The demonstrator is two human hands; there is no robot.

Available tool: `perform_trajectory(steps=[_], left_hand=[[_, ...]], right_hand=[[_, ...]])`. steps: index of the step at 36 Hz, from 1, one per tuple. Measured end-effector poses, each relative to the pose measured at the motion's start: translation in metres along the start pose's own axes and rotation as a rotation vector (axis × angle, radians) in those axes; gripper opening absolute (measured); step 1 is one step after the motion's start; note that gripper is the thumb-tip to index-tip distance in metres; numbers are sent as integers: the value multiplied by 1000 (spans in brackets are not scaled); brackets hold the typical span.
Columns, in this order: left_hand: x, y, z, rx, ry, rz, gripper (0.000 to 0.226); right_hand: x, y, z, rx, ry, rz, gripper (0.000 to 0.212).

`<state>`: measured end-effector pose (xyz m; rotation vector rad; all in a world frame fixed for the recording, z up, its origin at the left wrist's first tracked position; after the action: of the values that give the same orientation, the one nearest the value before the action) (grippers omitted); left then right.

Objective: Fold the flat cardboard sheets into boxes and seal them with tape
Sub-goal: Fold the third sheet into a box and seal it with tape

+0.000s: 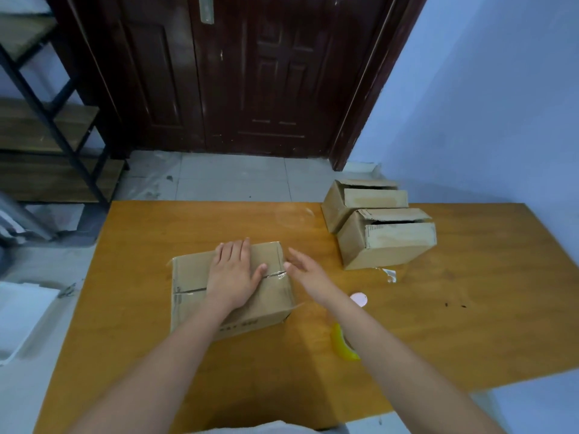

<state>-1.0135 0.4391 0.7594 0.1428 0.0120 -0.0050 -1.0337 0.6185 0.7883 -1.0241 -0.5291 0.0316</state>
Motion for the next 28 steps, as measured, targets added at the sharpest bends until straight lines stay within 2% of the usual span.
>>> perform_trajectory(steps=[3, 6, 9, 11, 14, 19, 22, 28], left_hand=[[-2, 0, 4, -25, -52, 6, 96], [-1, 0, 6, -48, -78, 11, 99], [0, 0, 7, -52, -92, 13, 89], [0, 1, 9, -35, -117, 9, 76], [0, 1, 10, -40, -131, 1, 76], [0, 0, 8, -40, -121, 10, 92], [0, 0, 7, -39, -131, 11, 85], [0, 1, 8, -38, -137, 15, 81]], right_hand=[[-7, -1, -12, -91, 36, -66, 48], [-7, -1, -17, -120, 54, -82, 44], [-5, -1, -10, -67, 84, -22, 41], [-2, 1, 1, -43, 178, 6, 36], [12, 8, 13, 18, 266, 125, 27], [38, 27, 3, 215, 140, 215, 33], [48, 37, -7, 293, 80, 254, 39], [59, 52, -12, 462, 65, 250, 41]])
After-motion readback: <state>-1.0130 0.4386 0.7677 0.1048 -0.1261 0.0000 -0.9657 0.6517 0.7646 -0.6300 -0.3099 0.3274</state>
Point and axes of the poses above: each hand's wrist, its own x-axis away from the middle knuckle, its own z-axis out of the back of the hand, y = z × x, the point moved 1 cm from there along -x, towards the middle knuckle, and after that the axes turned 3 degrees about -x, right-handed, at the moved point
